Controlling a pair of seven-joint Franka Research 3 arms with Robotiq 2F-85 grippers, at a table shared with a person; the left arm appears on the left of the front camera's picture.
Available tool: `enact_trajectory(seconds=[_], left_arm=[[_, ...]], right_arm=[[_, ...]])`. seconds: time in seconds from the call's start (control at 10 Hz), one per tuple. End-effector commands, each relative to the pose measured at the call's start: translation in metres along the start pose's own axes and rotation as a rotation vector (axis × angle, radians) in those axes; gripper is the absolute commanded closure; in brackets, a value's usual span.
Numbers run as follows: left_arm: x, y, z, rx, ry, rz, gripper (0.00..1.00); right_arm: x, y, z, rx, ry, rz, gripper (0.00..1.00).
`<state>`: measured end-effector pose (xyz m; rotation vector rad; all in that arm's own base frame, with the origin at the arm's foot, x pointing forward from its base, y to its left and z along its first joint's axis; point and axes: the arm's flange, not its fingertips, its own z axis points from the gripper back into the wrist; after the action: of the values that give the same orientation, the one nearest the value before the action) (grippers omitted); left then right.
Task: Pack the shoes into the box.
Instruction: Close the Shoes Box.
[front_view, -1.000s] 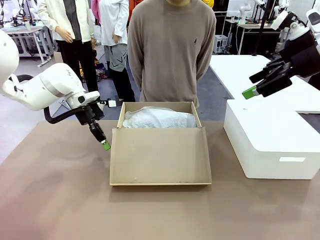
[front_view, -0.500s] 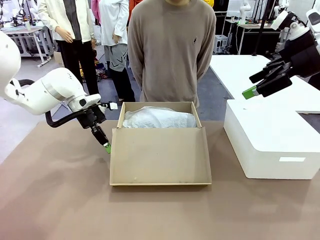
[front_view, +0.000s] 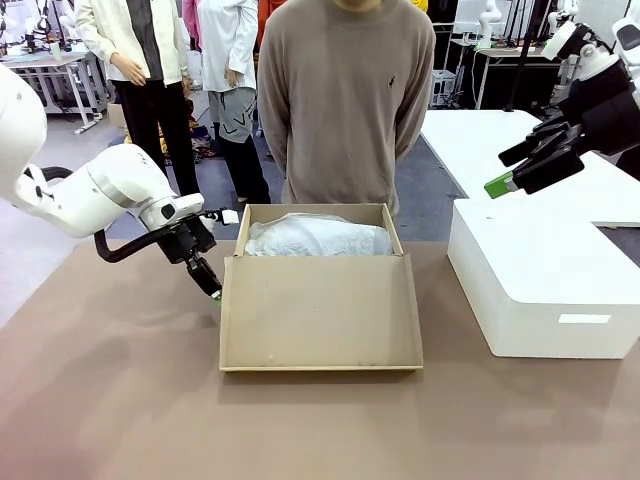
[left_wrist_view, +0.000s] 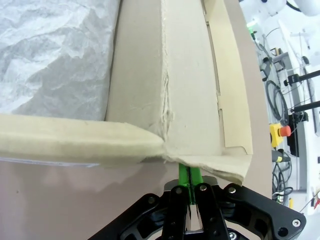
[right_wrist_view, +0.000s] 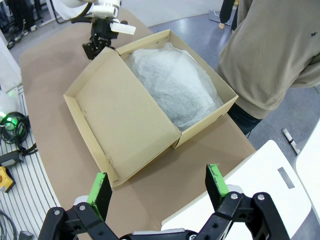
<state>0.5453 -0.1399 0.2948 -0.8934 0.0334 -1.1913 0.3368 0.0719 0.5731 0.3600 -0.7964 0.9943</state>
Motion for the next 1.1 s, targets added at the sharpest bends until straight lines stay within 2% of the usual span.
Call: enact_trajectory(seconds=[0.0, 0.4, 1.0], left_arm=[[-0.003, -0.003, -0.007, 0.000, -0.042, -0.024, 1.00], [-0.003, -0.006, -0.016, 0.007, -0.083, -0.023, 1.00], [-0.003, -0.012, -0.017, -0.106, -0.126, -0.029, 1.00]], right_arm=[[0.001, -0.001, 0.000, 0.011, -0.015, -0.001, 0.00], [0.001, -0.001, 0.000, 0.011, -0.015, -0.001, 0.00], [0.001, -0.001, 0.000, 0.011, -0.015, -0.001, 0.00]])
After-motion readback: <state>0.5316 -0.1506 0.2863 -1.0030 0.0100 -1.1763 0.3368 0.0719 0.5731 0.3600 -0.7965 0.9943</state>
